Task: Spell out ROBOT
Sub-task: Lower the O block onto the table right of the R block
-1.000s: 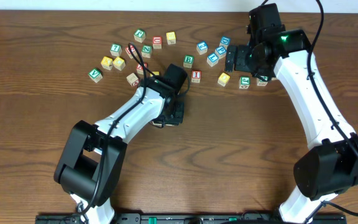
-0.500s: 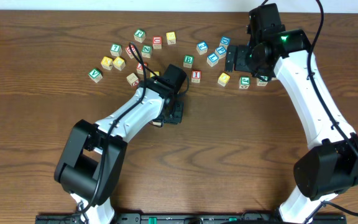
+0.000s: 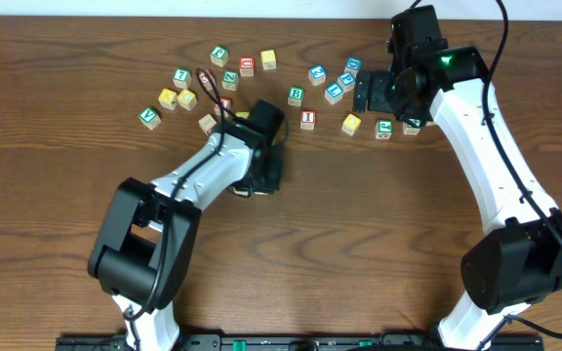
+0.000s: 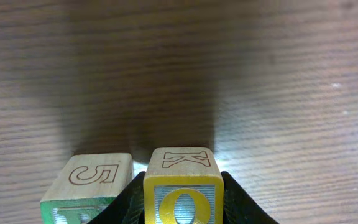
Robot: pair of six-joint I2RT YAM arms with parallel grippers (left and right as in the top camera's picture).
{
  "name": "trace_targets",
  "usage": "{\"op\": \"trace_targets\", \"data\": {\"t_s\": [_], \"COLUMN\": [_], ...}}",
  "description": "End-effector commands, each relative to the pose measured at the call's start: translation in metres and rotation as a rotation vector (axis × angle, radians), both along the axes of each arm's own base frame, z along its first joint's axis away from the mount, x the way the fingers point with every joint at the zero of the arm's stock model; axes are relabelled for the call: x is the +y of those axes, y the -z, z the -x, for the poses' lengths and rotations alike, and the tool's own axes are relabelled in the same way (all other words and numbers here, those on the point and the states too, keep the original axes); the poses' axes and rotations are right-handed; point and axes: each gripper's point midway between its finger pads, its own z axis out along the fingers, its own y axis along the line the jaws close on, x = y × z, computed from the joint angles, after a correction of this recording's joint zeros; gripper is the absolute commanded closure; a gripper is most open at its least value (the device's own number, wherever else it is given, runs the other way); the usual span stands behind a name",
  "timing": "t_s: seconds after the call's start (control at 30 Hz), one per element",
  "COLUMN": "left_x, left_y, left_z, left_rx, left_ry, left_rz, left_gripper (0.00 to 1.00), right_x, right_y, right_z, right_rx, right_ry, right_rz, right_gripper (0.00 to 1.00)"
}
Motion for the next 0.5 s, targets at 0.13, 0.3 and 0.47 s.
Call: {"op": "trace_targets", "data": {"t_s": [0.13,0.3,0.47], "left_x": [0.0024,0.0024,0.0024], "left_y": [0.0097,0.0096,0.0096], "left_z": [0.0037,0.0035,0.0037], "left_rx": [0.040,0.040,0.041], "left_ry": [-0.006,-0.007,-0.007], "left_rz": [0.015,0.015,0.015], "left_gripper": [0.69,0.69,0.62], "right_x": [0.0029,0.0029,0.0029], "right_y": [0.0016,0.0016,0.0016], "right_z": [-0.0007,-0.0007,-0.0007], "right_rx": [0.003,0.003,0.003], "right_ry": [0.001,0.001,0.001], "right_rz": [0.002,0.002,0.002], "right_gripper": [0.01,0.01,0.01]}}
